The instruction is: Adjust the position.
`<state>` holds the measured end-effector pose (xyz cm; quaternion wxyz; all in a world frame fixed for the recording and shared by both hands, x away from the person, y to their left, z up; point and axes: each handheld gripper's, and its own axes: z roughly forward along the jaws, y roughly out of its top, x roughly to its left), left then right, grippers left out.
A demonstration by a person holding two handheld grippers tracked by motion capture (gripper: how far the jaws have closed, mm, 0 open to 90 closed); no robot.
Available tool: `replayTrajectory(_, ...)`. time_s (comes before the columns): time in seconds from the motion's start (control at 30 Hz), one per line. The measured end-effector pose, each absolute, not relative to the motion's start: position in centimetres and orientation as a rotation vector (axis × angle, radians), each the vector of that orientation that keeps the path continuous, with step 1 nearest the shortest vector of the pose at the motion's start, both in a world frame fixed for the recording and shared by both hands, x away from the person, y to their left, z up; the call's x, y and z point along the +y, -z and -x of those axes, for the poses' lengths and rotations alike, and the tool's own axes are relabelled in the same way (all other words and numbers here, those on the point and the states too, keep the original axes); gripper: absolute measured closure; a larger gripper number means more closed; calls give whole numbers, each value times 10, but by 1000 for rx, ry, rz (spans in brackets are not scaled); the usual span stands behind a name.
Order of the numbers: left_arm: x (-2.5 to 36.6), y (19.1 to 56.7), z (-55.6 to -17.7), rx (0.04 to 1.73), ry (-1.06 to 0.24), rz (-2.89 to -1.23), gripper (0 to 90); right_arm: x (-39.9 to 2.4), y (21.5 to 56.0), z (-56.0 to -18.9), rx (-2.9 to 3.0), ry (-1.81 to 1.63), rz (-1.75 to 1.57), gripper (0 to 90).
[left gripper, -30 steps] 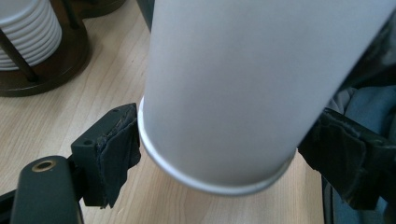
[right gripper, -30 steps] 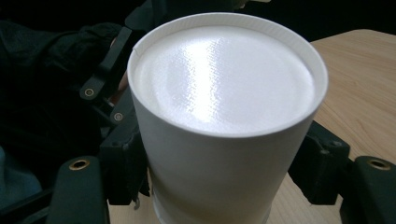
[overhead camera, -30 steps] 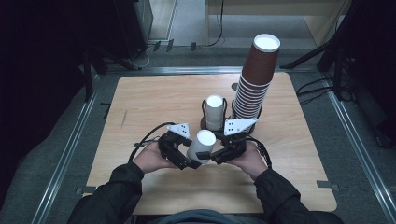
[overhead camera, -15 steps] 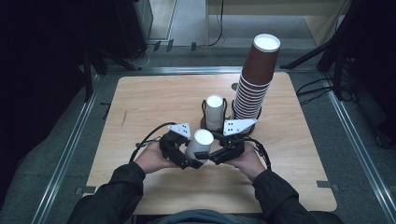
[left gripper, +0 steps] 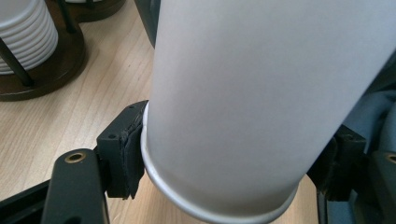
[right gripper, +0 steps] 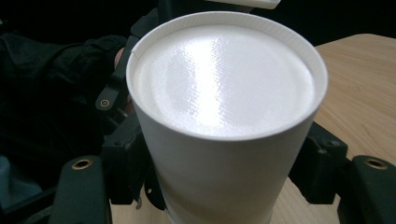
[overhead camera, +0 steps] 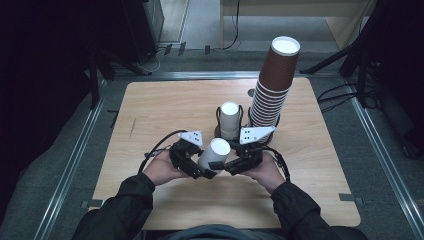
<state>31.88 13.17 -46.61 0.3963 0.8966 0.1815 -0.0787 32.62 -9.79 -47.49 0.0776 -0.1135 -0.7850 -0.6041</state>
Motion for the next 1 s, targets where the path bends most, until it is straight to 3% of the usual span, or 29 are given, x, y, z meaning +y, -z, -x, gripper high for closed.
replayTrajectory(0.3,143,463,-323,496,189,-2260,261,-99,472,-326,-2404,1756,372,232)
replayTrajectory(1.0,167,444,-329,557,47,-2379,261,-109,472,-325,-2605,1535,399,282)
